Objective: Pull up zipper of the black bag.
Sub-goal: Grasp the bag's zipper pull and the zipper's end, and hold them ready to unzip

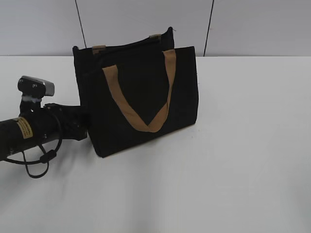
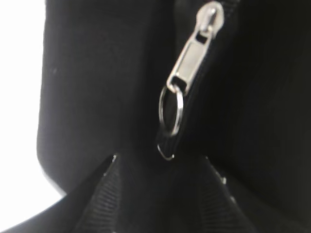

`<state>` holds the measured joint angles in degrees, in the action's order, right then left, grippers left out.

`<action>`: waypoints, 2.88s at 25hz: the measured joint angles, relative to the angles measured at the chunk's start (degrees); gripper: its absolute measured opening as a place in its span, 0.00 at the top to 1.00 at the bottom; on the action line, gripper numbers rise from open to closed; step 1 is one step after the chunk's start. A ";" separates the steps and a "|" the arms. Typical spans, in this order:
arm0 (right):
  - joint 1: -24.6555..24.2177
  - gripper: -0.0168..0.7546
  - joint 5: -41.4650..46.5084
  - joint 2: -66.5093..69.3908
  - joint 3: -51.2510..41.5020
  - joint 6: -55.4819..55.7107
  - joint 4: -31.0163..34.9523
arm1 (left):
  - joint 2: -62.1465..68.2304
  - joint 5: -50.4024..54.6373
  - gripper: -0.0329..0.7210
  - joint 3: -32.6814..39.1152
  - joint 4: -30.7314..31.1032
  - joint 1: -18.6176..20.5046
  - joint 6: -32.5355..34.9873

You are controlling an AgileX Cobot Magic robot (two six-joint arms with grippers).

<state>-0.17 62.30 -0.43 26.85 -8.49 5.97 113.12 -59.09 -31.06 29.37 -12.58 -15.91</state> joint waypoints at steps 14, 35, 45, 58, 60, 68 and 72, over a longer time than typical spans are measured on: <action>0.00 0.35 0.00 0.00 0.00 0.00 0.00 | 3.18 -2.73 0.69 -3.07 1.37 0.00 -0.18; 0.00 0.35 0.00 0.00 0.00 0.00 0.00 | -19.62 17.53 0.92 -2.28 -4.63 0.67 -2.65; 0.00 0.35 0.00 0.00 0.00 0.00 0.00 | -30.84 24.83 0.92 -2.25 -4.81 1.05 -1.39; 0.00 0.35 0.00 0.00 0.00 -0.37 0.00 | -34.65 24.27 0.92 -2.18 -3.82 1.05 -1.30; 0.00 0.35 -0.05 0.86 0.13 -1.94 0.57 | -34.92 23.90 0.92 -2.18 -3.56 1.05 -1.30; 0.00 0.35 -10.22 18.95 3.73 -19.92 13.99 | -35.34 23.42 0.92 -2.18 -3.33 1.05 -1.28; 0.00 0.35 -16.22 24.09 3.86 -28.38 24.02 | -35.34 23.42 0.92 -2.18 -3.33 1.00 -1.28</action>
<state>-0.17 46.08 23.66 30.71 -36.87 29.99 77.78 -35.67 -33.23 26.04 -11.58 -17.19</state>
